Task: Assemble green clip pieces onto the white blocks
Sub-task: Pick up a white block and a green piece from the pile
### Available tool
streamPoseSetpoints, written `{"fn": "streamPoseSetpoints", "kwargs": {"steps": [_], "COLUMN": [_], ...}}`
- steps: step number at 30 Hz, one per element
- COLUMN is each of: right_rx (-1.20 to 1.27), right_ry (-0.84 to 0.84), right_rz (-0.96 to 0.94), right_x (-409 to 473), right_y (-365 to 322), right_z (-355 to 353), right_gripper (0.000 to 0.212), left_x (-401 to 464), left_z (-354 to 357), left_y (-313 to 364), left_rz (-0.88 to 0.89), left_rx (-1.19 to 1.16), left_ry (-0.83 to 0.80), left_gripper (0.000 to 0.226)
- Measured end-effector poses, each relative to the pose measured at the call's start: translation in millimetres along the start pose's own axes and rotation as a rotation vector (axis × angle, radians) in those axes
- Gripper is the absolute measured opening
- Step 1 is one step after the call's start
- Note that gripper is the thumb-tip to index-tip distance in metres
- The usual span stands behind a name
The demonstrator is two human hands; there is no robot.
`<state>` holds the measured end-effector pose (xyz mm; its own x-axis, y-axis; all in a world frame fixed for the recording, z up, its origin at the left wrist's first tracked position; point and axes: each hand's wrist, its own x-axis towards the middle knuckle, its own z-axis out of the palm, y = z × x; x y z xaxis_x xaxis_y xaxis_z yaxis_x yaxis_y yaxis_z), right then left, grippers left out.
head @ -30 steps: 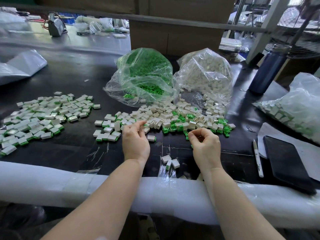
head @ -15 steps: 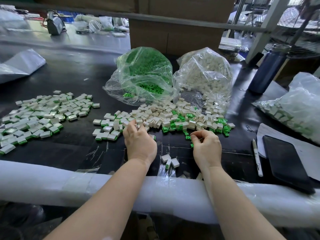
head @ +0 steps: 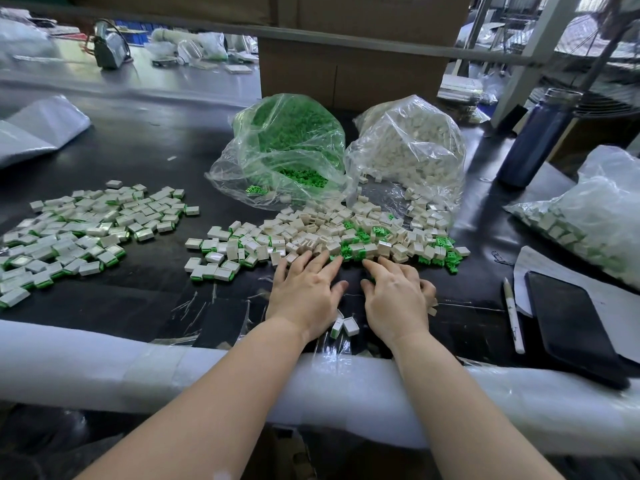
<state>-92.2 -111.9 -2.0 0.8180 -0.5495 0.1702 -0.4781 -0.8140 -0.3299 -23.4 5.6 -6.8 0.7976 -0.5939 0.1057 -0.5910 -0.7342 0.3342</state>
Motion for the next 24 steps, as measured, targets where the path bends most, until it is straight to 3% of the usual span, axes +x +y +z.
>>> {"fn": "streamPoseSetpoints", "kwargs": {"steps": [16, 20, 24], "right_rx": [0.003, 0.011, 0.021], "right_ry": [0.095, 0.097, 0.101], "right_rz": [-0.005, 0.0, -0.001], "right_x": [-1.0, -1.7, -2.1], "right_y": [-0.2, -0.4, -0.3], "right_z": [-5.3, -5.4, -5.2], "right_gripper": [0.018, 0.018, 0.018], "left_x": [-3.4, -3.2, 1.2], "left_z": [-3.9, -4.9, -5.1], "left_y": [0.2, -0.3, -0.7], "left_rz": [0.073, 0.007, -0.089], "left_rx": [-0.173, -0.152, -0.043], "left_ry": [0.168, 0.203, 0.073], "left_gripper": [0.023, 0.031, 0.054]}}
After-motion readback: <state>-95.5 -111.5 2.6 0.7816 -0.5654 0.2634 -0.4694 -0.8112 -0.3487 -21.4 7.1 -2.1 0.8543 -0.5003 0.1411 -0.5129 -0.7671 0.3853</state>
